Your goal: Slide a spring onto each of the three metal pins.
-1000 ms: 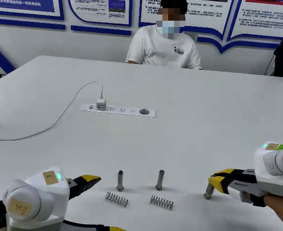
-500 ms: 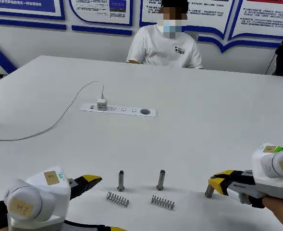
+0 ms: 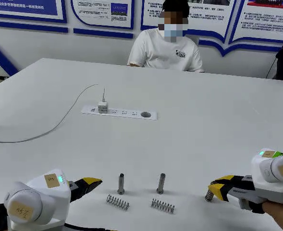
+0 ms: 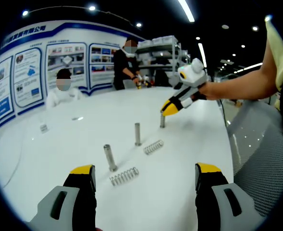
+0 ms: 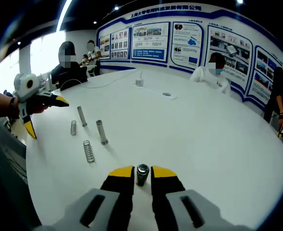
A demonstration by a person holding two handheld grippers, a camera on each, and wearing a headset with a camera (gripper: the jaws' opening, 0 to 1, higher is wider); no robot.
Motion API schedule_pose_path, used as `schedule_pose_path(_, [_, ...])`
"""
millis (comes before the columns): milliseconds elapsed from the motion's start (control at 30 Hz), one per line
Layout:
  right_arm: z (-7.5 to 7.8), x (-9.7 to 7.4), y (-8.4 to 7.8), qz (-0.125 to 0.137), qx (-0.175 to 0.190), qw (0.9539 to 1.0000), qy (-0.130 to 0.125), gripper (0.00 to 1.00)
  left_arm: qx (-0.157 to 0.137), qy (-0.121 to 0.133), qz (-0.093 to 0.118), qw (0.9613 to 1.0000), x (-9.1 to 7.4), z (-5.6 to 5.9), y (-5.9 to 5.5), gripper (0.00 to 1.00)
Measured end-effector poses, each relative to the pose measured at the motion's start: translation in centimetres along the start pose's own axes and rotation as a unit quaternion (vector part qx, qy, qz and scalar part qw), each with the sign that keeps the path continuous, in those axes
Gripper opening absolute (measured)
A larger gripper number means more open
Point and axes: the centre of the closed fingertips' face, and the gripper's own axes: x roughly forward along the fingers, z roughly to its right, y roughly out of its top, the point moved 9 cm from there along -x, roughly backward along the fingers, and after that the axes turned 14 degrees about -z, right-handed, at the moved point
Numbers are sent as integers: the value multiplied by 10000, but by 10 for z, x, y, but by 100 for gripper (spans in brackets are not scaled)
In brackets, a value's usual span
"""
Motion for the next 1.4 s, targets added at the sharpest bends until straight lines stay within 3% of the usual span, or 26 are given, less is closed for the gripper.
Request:
schedule_pose_path(767, [-10,-13,-11,-127,-79,9999,-33,16,12,-17,75,10000,0,-1,1,87])
schedule_pose_path(967, [-17,-12,-14,-172,-98,9998,52,16,11,-29,71,10000,1,-1,0,87])
schedule_pose_path(1400, [-38,-7,-4,-190,-395,9985,334,16,17,-20,70,10000,0,-1,1,87])
